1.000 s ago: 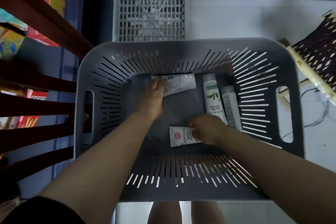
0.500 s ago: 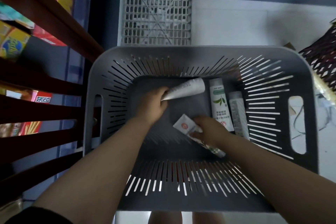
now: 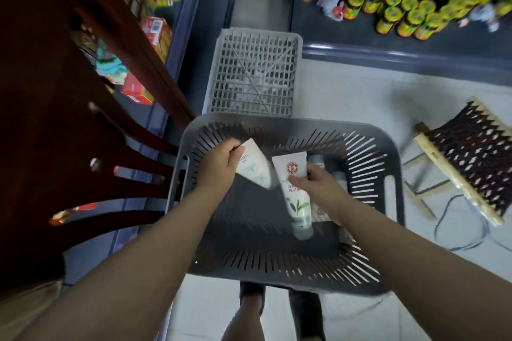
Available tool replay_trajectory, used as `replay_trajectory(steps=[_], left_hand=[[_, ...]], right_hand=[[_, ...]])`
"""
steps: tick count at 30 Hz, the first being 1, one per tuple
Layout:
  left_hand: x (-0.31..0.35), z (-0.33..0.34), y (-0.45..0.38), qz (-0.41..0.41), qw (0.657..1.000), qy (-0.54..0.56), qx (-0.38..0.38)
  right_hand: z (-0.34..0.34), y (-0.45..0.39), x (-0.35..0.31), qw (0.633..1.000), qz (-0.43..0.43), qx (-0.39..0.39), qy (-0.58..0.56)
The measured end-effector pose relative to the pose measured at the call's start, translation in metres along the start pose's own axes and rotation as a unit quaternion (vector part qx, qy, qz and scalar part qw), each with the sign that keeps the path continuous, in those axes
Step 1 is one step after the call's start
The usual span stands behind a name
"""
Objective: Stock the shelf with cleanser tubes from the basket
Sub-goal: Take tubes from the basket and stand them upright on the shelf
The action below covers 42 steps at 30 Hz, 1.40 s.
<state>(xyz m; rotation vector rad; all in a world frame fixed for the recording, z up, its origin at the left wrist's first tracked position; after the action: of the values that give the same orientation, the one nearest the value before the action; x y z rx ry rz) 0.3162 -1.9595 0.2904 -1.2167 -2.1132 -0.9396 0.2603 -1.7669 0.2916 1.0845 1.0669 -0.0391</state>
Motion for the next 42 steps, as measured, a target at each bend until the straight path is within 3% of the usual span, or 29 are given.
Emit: replay_trajectory(steps=[11, 19, 22, 32, 42], left_hand=[[0.162, -0.148, 0.126, 0.077, 0.993, -0.057, 0.073], [0.244, -0.261, 0.248, 0.083, 0.967, -0.096, 0.221], [0.267, -0.297, 0.297, 0.072, 0.956, -0.119, 0.259], [0.293, -0.391, 0.481, 0.014, 0.901, -0.215, 0.377], [0.280, -0.437, 0.661, -0.065, 0.839, -0.194, 0.505]], right_hand=[[0.027, 0.159, -0.170, 0.978, -0.192, -0.062, 0.061], [0.087, 0.272, -0.272, 0.914, -0.370, -0.076, 0.149], [0.122, 0.309, -0.301, 0.882, -0.425, -0.122, 0.163], [0.254, 0.427, -0.349, 0.803, -0.505, -0.277, 0.151], [0.400, 0.554, -0.330, 0.708, -0.527, -0.451, 0.133]])
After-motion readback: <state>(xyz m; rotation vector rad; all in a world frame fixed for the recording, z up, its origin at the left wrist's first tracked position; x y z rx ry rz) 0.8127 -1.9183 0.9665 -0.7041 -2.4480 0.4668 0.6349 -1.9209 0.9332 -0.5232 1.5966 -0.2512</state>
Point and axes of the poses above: each hand's wrist, its own y-axis away from the middle knuckle, its own z-axis out of the palm, x = y × z, the point moved 1 cm from there along -y, towards the middle knuckle, and after that the axes turned 8 degrees about -x, right-handed, at the moved point
